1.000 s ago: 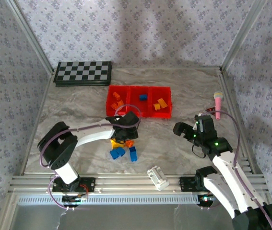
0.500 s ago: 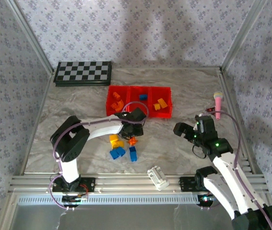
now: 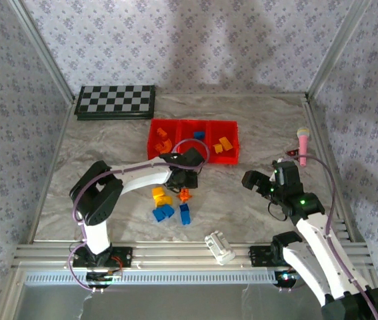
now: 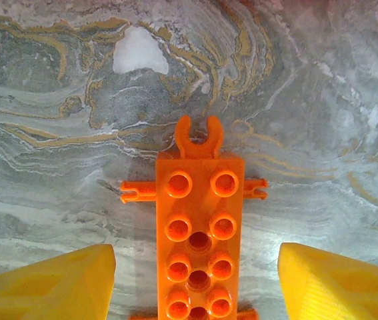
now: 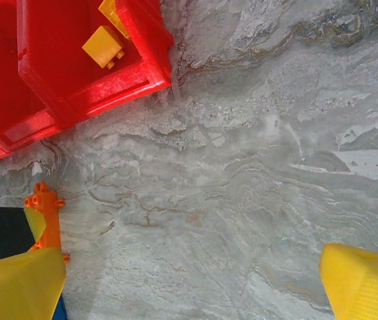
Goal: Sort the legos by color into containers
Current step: Pick up the lego from the center of the table.
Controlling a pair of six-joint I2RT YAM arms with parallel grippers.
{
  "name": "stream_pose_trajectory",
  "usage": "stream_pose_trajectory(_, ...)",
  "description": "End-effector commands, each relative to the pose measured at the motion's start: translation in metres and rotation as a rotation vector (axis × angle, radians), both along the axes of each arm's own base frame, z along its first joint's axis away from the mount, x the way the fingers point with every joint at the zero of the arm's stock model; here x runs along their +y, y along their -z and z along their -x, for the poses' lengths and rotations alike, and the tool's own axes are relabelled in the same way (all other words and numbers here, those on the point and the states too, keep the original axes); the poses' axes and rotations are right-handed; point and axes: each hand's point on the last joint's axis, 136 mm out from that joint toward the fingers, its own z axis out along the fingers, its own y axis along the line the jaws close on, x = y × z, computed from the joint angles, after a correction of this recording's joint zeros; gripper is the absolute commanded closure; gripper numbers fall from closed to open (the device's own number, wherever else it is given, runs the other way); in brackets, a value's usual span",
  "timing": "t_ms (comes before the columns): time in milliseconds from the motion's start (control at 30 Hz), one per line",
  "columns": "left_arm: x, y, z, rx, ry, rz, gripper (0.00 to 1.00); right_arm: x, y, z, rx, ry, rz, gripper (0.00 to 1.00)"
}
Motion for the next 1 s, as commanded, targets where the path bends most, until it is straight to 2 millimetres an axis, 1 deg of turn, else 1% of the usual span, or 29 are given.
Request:
stream_pose_trajectory(0, 0.002, 0.009, 0.01, 0.027, 0.071, -0.054, 0.37, -0.002, 0.003, 0.002, 0.015, 0.009, 0.0, 0.0)
stream_pose_trajectory(167, -0.003, 0.014, 0.01, 0.032, 0.098, -0.072, 0.38, -0.003, 0.001, -0.001, 0.008, 0.018, 0.006, 0.0)
stream_pose_trajectory(300, 0.002, 0.025, 0.011, 0.054, 0.107, -0.122, 0.41, -0.003, 0.002, -0.001, 0.007, 0.017, 0.007, 0.0)
stream_pose_trajectory(333, 0.002, 0.028, 0.012, 0.06, 0.109, -0.133, 0.43, -0.003, 0.002, 0.0, 0.01, 0.017, 0.009, 0.0)
stream_pose_trajectory(400, 0.004, 0.033, 0.012, 0.071, 0.106, -0.152, 0.52, -0.004, 0.004, 0.001, 0.016, 0.017, 0.008, 0.0)
stream_pose_trajectory(433, 0.005, 0.035, 0.013, 0.076, 0.105, -0.156, 0.55, -0.004, 0.004, 0.001, 0.018, 0.017, 0.009, 0.0)
stream_pose_trajectory(567, 0.006, 0.038, 0.013, 0.074, 0.095, -0.154, 0.63, -0.004, 0.005, 0.004, 0.022, 0.017, 0.008, 0.0)
stream_pose_trajectory(667, 0.006, 0.035, 0.012, 0.068, 0.096, -0.153, 0.71, -0.005, 0.005, 0.004, 0.022, 0.021, 0.011, 0.0)
stream_pose_trajectory(767, 0.006, 0.028, 0.009, 0.052, 0.102, -0.159, 0.78, -0.006, 0.005, 0.003, 0.019, 0.025, 0.013, 0.0)
stream_pose_trajectory(867, 0.008, 0.012, 0.004, 0.013, 0.109, -0.159, 0.81, -0.007, 0.005, 0.003, 0.016, 0.029, 0.015, 0.0)
stream_pose_trajectory(967, 0.017, -0.011, -0.001, -0.029, 0.117, -0.177, 0.82, -0.007, 0.006, 0.003, 0.017, 0.032, 0.017, 0.0)
